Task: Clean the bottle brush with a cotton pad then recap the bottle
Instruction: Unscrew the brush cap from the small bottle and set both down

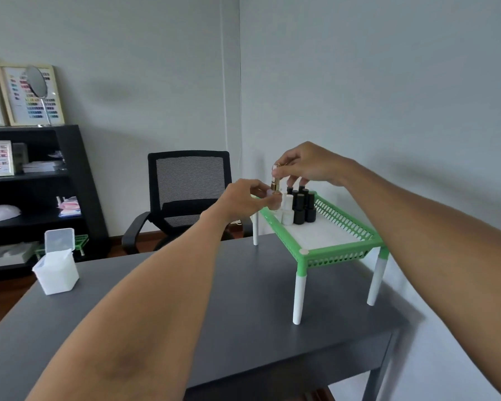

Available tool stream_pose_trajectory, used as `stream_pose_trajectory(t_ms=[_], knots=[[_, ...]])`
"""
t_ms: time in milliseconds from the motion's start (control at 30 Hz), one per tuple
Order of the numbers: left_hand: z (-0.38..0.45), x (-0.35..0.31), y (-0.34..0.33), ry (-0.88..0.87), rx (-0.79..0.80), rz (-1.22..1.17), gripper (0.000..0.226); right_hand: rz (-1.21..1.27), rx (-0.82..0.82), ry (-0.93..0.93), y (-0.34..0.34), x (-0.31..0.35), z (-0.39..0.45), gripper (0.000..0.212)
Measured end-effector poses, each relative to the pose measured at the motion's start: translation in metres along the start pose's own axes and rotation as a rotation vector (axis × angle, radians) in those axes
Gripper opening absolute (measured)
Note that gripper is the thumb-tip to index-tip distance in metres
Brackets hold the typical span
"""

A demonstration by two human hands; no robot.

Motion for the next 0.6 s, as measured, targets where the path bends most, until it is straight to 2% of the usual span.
stream_pose_trajectory(t_ms=[200,333,400,600], knots=[[-0.045,0.027,0.045,0.084,0.021,-0.033,0.041,0.154,0.112,0.028,-0.045,0.033,0.005,0.026],[-0.085,0.064,0.062,0.169,0.006,-0.047,0.041,0.293,0.193,0.050,-0.097,0.052,0.007,0.018],[-0.106,0.086,0.065,0.223,0.011,-0.068,0.045,0.300,0.239,0.062,-0.126,0.057,0.006,0.018],[-0.159,0.142,0.066,0.339,-0.013,-0.126,0.037,0.296,0.343,0.065,-0.198,0.066,0.000,0.018]])
Point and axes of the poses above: each hand's wrist, its own z-axis towards the middle knuckle, its own y-axis out of the back of the hand, x = y × z, the point moved 4 cm from there along z, towards the middle knuckle, and after that the axes turned 8 degrees about -z, right-handed, at the moved point
